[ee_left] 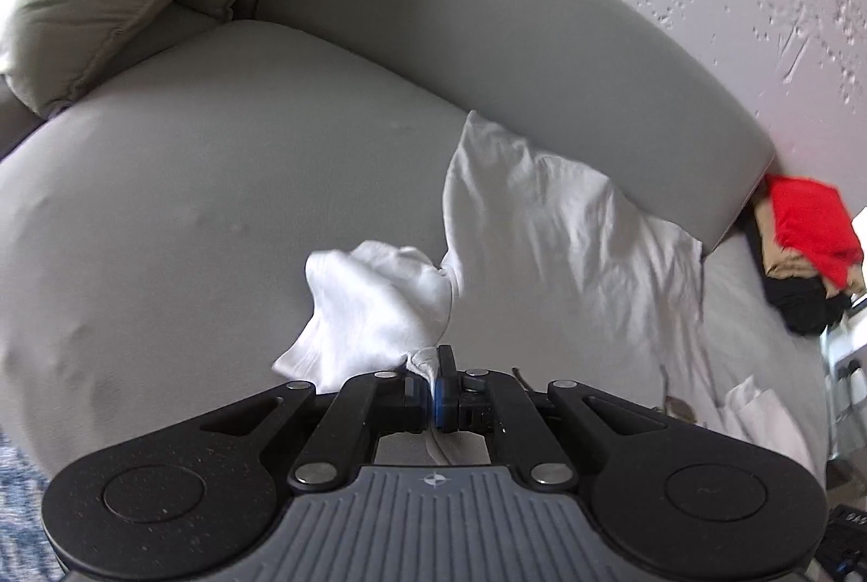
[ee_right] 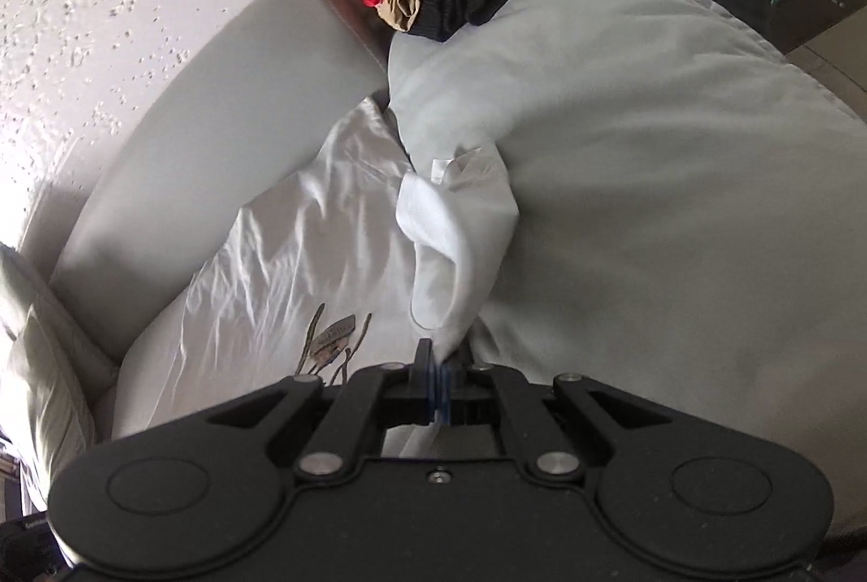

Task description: Fold clothes

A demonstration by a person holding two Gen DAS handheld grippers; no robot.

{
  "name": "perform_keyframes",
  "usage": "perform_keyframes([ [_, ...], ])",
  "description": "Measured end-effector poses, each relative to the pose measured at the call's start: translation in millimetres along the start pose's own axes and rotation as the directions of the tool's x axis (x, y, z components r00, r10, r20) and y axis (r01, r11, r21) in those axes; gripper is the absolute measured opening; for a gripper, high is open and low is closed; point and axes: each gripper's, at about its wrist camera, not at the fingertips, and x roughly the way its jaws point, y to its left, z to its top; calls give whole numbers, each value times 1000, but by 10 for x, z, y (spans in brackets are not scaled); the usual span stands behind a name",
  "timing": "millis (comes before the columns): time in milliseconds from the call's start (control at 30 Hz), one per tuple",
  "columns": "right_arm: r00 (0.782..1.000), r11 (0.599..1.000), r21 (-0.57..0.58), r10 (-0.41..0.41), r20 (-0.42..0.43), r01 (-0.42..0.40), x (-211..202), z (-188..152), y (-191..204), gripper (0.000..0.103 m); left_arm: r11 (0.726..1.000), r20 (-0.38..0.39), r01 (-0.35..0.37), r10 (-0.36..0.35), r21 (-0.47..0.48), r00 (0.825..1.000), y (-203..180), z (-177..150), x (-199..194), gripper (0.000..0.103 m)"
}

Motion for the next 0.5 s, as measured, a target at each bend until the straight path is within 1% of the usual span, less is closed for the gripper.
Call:
perform_keyframes([
  [100, 999, 999, -23, -28, -23, 27, -29, -122, -20, 2, 999, -35, -44, 45, 24, 998, 18, -133, 7, 0],
  [200, 997, 998, -46, -56, -45, 54, -58, -244, -41, 2, 993, -50, -103, 106, 64, 993, -29, -260, 102, 1],
  [267, 995, 995, -70, -75, -63, 70, -26, -324, -44, 2, 986, -54, -143, 148, 88, 988, -63, -330, 183, 6],
  [300, 994, 994, -87, -78, -72, 71, -15, -350, -34, 4, 981, -54, -163, 169, 103, 984, -87, -353, 199, 8],
  [333, 993, 992, -107, -82, -79, 73, -21, -366, -19, 8, 976, -49, -180, 187, 123, 981, -115, -368, 180, 14],
  [367, 993, 990, -124, -81, -82, 70, -49, -375, -6, 10, 970, -37, -196, 203, 144, 978, -141, -384, 132, 16],
  [400, 994, 989, -138, -73, -78, 62, -110, -371, 4, 21, 963, -18, -213, 219, 168, 976, -167, -401, 57, 17],
  [433, 995, 987, -153, -68, -74, 56, -176, -366, 14, 34, 954, 5, -232, 235, 193, 972, -194, -418, -32, 23],
  [467, 996, 984, -170, -67, -67, 55, -255, -360, 27, 36, 945, 32, -247, 246, 216, 969, -218, -439, -130, 26],
  [500, 996, 981, -186, -68, -55, 57, -336, -365, 42, 37, 937, 63, -256, 248, 237, 967, -240, -474, -246, 26],
])
